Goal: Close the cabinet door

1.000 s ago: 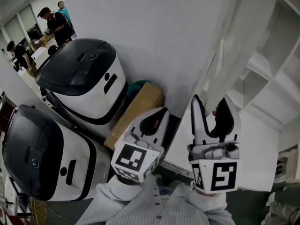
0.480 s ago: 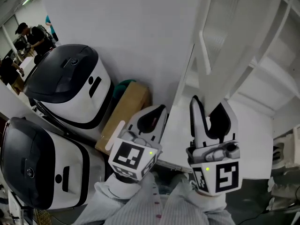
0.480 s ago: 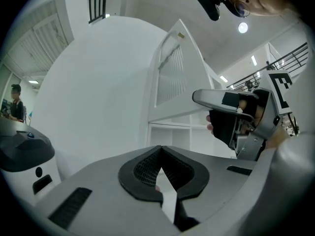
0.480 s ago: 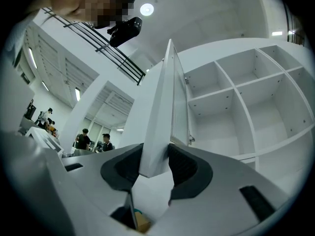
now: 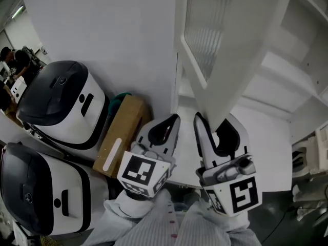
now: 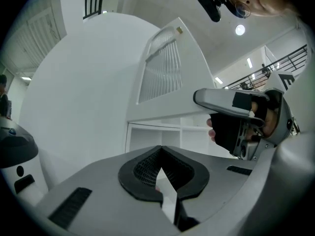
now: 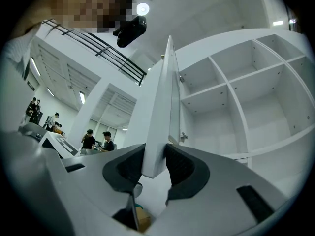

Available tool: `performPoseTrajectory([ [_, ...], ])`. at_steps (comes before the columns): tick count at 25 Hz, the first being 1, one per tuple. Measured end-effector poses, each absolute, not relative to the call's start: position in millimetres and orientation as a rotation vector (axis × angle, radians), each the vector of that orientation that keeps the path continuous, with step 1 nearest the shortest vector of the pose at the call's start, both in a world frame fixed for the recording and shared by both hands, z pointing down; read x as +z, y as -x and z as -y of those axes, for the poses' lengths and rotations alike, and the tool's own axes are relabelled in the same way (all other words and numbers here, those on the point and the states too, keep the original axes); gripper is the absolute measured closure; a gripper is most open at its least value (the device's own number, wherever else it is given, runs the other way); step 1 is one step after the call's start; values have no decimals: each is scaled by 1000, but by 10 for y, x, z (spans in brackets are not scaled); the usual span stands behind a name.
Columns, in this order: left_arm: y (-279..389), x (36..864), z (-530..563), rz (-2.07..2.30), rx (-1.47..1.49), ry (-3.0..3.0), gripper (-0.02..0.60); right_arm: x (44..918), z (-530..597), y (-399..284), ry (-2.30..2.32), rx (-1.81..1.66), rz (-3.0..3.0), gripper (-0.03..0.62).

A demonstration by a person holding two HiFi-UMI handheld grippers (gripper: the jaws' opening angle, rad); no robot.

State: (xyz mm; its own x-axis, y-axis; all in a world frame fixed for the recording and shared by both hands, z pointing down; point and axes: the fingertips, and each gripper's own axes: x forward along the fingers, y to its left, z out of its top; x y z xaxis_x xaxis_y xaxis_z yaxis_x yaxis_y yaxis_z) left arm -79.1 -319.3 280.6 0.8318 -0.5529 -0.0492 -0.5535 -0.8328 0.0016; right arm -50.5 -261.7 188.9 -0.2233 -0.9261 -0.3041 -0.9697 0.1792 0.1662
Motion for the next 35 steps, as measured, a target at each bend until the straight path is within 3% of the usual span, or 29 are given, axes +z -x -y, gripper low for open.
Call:
performPoseTrajectory([
  [21, -232, 2816, 3186, -1087, 23, 2918, 572, 1880, 2772, -782, 1612, 414, -2362, 517],
  [35, -496, 2889, 3156, -1298, -29, 2836, 571, 1885, 3064, -1279, 1455, 414, -2435, 517],
])
